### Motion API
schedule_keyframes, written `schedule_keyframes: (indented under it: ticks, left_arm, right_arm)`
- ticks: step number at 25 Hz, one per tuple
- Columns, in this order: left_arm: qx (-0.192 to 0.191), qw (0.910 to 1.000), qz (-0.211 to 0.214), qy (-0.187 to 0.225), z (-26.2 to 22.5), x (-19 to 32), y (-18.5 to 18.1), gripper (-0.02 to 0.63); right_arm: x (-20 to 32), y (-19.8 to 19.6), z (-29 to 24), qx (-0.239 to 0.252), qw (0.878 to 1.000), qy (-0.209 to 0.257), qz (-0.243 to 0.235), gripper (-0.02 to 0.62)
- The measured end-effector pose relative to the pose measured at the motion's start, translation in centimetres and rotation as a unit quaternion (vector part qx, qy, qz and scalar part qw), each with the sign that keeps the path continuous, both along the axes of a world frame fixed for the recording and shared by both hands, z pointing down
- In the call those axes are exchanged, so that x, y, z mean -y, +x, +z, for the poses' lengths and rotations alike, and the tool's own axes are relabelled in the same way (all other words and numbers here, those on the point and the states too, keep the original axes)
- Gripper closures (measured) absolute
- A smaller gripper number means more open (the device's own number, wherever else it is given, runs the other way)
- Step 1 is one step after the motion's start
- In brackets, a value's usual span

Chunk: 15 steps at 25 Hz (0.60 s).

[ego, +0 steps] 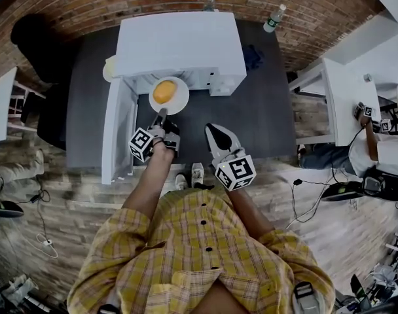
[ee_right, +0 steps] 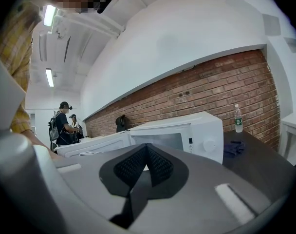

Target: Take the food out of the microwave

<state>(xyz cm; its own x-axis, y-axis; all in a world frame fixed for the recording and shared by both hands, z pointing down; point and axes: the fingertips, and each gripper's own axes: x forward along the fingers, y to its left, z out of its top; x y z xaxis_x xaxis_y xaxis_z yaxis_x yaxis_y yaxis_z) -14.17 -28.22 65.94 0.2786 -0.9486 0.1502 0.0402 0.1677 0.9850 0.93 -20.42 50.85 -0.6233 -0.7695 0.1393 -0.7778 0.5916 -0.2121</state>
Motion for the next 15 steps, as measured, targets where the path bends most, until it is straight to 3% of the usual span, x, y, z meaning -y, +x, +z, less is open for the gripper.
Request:
schedule_keyframes:
  ticks: [15]
  left_arm:
    - [-0.009,0.9993,-0.004,0.035,-4.7,-4.2,1.0,0.594]
  right_arm:
    - [-1.6,-0.4,-0.4,0.001,1.0,0.008,-0.014,0.592]
